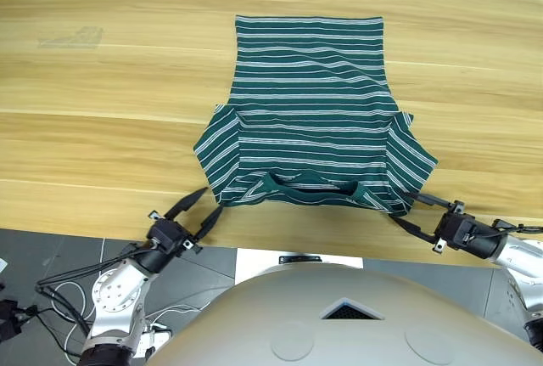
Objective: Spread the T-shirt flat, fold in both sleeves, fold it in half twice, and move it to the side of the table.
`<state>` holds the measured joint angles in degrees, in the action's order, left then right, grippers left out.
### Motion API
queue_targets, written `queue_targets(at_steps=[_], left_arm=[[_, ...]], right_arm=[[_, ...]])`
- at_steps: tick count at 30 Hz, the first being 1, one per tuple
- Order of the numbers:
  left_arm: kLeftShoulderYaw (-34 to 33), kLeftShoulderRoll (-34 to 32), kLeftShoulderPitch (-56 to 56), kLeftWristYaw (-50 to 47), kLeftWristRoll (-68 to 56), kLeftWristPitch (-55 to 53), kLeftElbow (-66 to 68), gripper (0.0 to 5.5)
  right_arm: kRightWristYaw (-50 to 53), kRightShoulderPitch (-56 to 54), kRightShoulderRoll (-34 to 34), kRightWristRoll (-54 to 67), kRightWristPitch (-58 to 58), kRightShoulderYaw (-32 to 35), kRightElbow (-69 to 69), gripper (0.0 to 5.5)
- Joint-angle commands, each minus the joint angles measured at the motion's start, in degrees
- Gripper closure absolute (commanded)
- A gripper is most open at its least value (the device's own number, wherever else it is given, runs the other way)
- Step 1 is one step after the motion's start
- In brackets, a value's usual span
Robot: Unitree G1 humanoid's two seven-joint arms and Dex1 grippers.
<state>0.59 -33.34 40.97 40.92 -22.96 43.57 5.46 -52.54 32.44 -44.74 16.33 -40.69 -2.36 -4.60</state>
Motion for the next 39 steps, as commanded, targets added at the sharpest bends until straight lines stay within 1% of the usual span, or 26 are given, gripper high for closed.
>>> queue_targets(at_steps=[1,3,5,7,11,14,16,18,21,24,28,32,36,39], left_arm=[[-2.3,1.1,1.1,6.4,-9.5,-1.9,0.6,2.71],[-4.7,1.9,-0.3,8.3,-13.2,-3.3,1.5,2.43],[-7.3,2.8,-4.8,4.6,-13.9,-7.8,1.8,2.07],[-7.5,3.4,-10.2,0.1,-11.8,-13.8,0.0,1.87],[-4.2,4.2,-19.3,-4.9,-5.5,-23.4,-5.1,1.87],[-1.2,6.1,-26.7,-10.3,1.1,-30.8,-6.5,1.87],[0.5,7.4,-29.9,-11.9,3.8,-34.3,-7.3,1.87],[2.1,8.2,-32.3,-12.4,6.3,-36.6,-7.4,1.87],[4.5,9.1,-34.4,-12.4,9.4,-39.3,-6.9,1.87],[6.9,9.4,-33.9,-12.7,13.5,-40.4,-7.2,1.87],[8.4,9.5,-28.9,-11.3,14.2,-40.5,-11.0,1.87],[12.3,8.1,-23.1,-6.4,14.4,-38.4,-14.3,1.87],[14.1,5.7,-18.4,-1.8,14.4,-35.0,-16.2,1.87],[14.2,5.1,-17.3,-0.7,14.5,-34.2,-17.0,1.87]], right_arm=[[-2.5,-1.2,-0.3,7.8,2.7,5.0,-3.7,2.35],[-4.6,-3.1,1.1,13.5,5.2,7.9,-5.9,2.29],[-5.1,-7.3,2.9,17.9,9.1,9.9,-7.4,2.29],[-5.7,-10.2,4.6,17.7,11.5,8.6,-5.5,2.29],[-5.6,-16.1,7.9,8.0,13.0,1.3,-3.0,2.29],[-2.7,-20.7,11.8,-0.1,14.4,-3.9,-2.0,2.29],[-0.9,-23.4,14.5,-4.3,16.0,-7.3,-1.9,2.29],[1.1,-25.1,16.4,-7.8,17.5,-9.4,-1.9,2.29],[5.8,-27.8,19.3,-11.5,21.4,-10.5,-1.6,2.29],[10.7,-30.0,21.4,-15.5,25.3,-11.1,-1.4,2.29],[14.8,-32.0,22.0,-19.1,30.1,-11.1,-0.6,2.29],[13.0,-32.6,19.9,-19.6,31.6,-11.9,0.5,2.29],[15.4,-37.5,21.7,-21.4,33.0,-11.9,-4.5,2.29],[16.7,-38.4,23.0,-22.2,34.4,-12.6,-5.8,2.29]])
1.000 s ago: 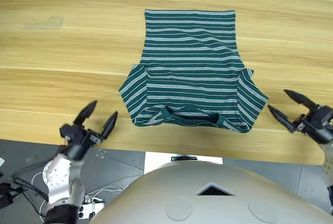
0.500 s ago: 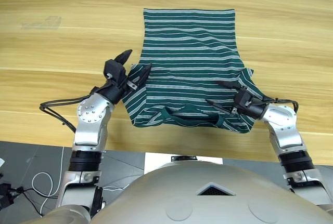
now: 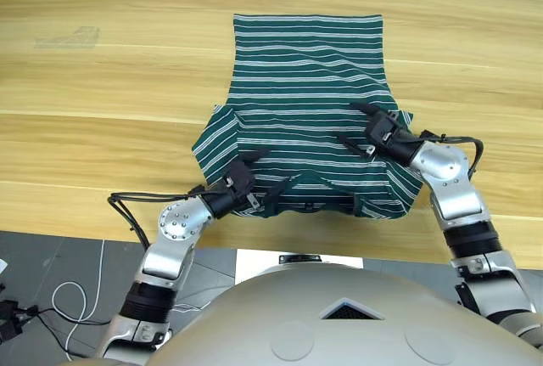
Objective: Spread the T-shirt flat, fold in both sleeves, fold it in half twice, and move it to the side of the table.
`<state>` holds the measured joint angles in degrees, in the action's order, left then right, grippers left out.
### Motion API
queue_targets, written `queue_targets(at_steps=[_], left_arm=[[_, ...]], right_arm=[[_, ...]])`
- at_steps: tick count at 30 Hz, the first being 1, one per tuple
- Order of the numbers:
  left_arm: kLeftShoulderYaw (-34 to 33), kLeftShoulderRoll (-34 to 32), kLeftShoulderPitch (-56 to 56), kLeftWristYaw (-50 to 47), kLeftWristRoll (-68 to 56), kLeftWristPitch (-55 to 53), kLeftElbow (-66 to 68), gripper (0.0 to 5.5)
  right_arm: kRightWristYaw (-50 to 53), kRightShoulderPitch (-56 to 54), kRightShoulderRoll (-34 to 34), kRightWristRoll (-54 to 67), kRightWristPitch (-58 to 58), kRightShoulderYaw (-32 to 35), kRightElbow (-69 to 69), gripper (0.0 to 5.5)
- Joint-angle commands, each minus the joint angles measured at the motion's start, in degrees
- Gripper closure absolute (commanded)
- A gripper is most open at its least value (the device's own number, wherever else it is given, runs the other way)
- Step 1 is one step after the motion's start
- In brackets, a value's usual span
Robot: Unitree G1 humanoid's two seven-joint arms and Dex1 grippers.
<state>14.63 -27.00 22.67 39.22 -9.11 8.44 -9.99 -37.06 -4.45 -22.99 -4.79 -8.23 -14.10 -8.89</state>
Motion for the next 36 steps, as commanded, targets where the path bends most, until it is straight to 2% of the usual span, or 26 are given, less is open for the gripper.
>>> queue_targets(at_steps=[1,11,19,23,25,31,36], left_arm=[[0.1,-1.4,1.1,1.1,0.8,1.1,-1.8,1.87],[-2.5,-5.4,7.2,3.4,0.7,7.8,-2.3,1.87],[-4.0,-3.4,9.9,1.4,-1.3,9.0,-1.9,1.87],[-12.1,4.6,1.5,-8.7,-10.9,2.3,-3.2,1.87],[-13.8,7.5,-1.6,-11.4,-15.1,-0.4,-4.7,1.87],[-12.2,11.8,-8.2,-17.8,-13.9,-12.6,-0.8,1.87],[-12.8,13.8,-8.2,-23.1,-12.0,-21.0,3.6,1.87]], right_arm=[[1.8,-1.5,1.7,-1.5,2.3,-1.1,-1.9,2.29],[9.2,-3.9,4.4,-4.9,6.4,-0.7,-9.0,2.29],[11.9,-3.8,6.1,-3.8,7.9,-0.1,-8.7,2.29],[11.6,-1.9,6.9,-3.6,7.7,-1.0,-6.8,2.29],[11.8,-1.1,7.0,-3.8,7.4,-1.2,-6.7,2.29],[12.3,0.2,7.3,-4.1,7.2,-1.7,-5.9,2.29],[12.7,0.3,7.2,-3.9,7.0,-1.5,-5.6,2.29]])
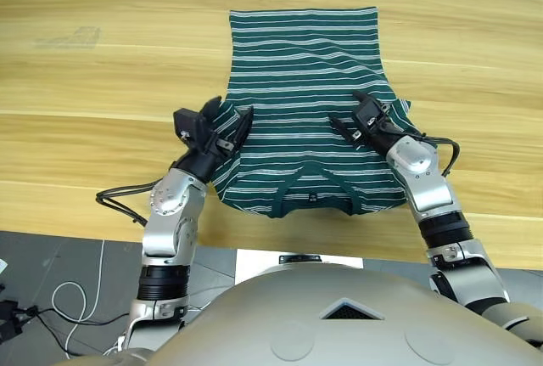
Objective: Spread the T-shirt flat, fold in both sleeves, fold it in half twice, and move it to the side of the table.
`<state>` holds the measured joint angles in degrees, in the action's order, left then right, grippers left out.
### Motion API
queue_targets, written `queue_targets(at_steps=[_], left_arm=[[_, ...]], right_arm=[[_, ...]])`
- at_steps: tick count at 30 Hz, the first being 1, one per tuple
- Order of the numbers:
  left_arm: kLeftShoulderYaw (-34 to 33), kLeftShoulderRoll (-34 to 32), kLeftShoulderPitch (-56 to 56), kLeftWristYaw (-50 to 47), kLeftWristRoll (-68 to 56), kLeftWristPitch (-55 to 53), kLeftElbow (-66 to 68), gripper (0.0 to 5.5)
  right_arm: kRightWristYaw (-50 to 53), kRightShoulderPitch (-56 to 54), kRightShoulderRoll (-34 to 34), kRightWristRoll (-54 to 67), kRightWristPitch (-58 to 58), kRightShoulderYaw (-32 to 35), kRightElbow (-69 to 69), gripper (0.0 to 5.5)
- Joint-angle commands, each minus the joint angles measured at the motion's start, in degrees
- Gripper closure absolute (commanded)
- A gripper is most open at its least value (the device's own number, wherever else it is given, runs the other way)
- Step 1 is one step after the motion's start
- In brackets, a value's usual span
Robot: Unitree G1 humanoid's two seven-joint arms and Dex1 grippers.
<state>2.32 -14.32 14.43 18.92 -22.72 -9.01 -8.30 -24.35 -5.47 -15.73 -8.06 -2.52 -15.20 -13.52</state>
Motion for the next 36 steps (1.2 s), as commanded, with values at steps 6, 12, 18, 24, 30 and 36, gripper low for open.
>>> queue_targets(at_steps=[6,12,18,24,30,36], left_arm=[[-3.3,4.6,5.0,-7.2,0.5,-6.3,-1.5,1.87],[-6.8,8.6,17.3,-10.0,-6.5,-12.4,-11.0,1.87],[-4.9,9.5,22.7,-8.3,-8.7,-13.0,-17.4,1.87],[-11.9,6.8,10.1,-7.9,-2.6,-2.5,-7.4,1.87],[-15.4,4.7,1.3,-10.6,2.5,-0.2,3.3,1.87],[-20.5,6.1,-4.3,-10.8,-1.0,4.4,2.7,1.87]], right_arm=[[0.7,1.4,-0.4,-0.3,1.2,0.3,-1.4,2.29],[1.4,2.2,-0.6,-0.4,0.7,0.9,-2.1,2.29],[2.7,2.1,0.7,-0.7,0.0,0.8,-3.7,2.29],[3.7,2.4,1.8,-0.9,-1.7,0.3,-5.6,2.29],[3.4,3.8,2.2,0.3,-0.8,0.7,-2.3,2.29],[8.4,11.3,7.6,4.6,9.6,3.7,7.2,2.29]])
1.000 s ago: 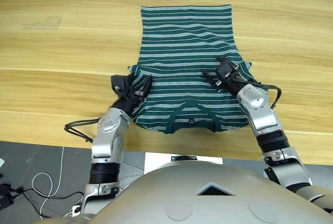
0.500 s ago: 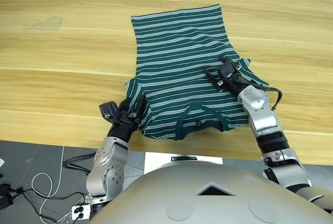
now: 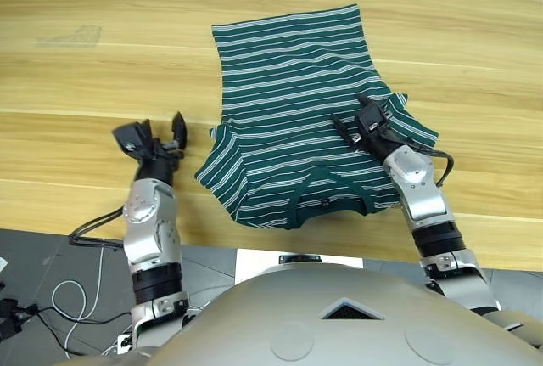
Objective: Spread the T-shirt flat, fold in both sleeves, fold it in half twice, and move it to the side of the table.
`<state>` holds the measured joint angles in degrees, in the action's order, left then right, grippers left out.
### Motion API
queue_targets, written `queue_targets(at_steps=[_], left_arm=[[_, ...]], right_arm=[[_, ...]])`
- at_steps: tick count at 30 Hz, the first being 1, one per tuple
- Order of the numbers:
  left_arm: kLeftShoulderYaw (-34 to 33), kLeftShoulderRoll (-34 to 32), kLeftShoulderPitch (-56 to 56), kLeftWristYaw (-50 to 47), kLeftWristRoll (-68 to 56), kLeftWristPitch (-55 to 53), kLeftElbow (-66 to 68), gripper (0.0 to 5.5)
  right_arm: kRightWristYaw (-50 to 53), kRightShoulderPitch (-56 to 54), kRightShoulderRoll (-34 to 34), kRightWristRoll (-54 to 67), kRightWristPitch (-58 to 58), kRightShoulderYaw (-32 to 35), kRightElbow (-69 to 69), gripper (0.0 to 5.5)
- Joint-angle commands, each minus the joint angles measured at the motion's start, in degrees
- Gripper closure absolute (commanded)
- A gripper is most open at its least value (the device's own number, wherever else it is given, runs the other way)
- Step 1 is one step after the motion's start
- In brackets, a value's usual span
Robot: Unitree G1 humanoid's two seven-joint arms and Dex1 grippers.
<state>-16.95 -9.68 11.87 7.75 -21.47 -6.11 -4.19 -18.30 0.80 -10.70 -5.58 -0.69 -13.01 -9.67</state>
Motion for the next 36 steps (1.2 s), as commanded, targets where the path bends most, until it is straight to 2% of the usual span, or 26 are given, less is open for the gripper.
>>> queue_targets(at_steps=[1,7,11,17,23,26,32,36], left_arm=[[-1.1,2.2,-1.8,0.5,-2.8,1.9,-1.8,1.87],[-1.0,4.5,-0.1,0.4,-3.0,3.0,-4.0,1.87],[-1.5,5.3,0.4,0.4,-3.1,3.8,-3.5,1.87],[-1.1,6.3,1.3,0.8,-2.7,5.4,-2.3,1.87],[-1.0,7.2,1.5,1.3,-2.4,7.4,-0.2,1.87],[-1.0,7.8,1.5,1.6,-2.4,8.6,1.2,1.87],[-0.3,9.4,3.6,3.8,-2.8,11.4,0.9,1.87],[0.0,9.9,4.3,4.6,-3.1,12.8,0.8,1.87]], right_arm=[[3.8,6.5,3.9,3.1,10.5,2.5,5.8,2.29],[13.4,9.6,9.9,7.4,25.0,10.4,16.7,2.29],[18.5,10.2,13.8,7.8,29.8,12.8,19.4,2.29],[20.3,11.2,17.3,6.4,30.2,6.7,19.8,2.29],[22.6,8.1,19.5,8.2,28.6,5.1,20.2,2.29],[23.1,6.4,18.4,7.3,23.3,3.2,26.5,2.29],[23.0,4.4,14.3,6.8,18.2,4.8,37.2,2.29],[18.9,3.0,11.1,4.3,15.5,0.6,40.2,2.29]])
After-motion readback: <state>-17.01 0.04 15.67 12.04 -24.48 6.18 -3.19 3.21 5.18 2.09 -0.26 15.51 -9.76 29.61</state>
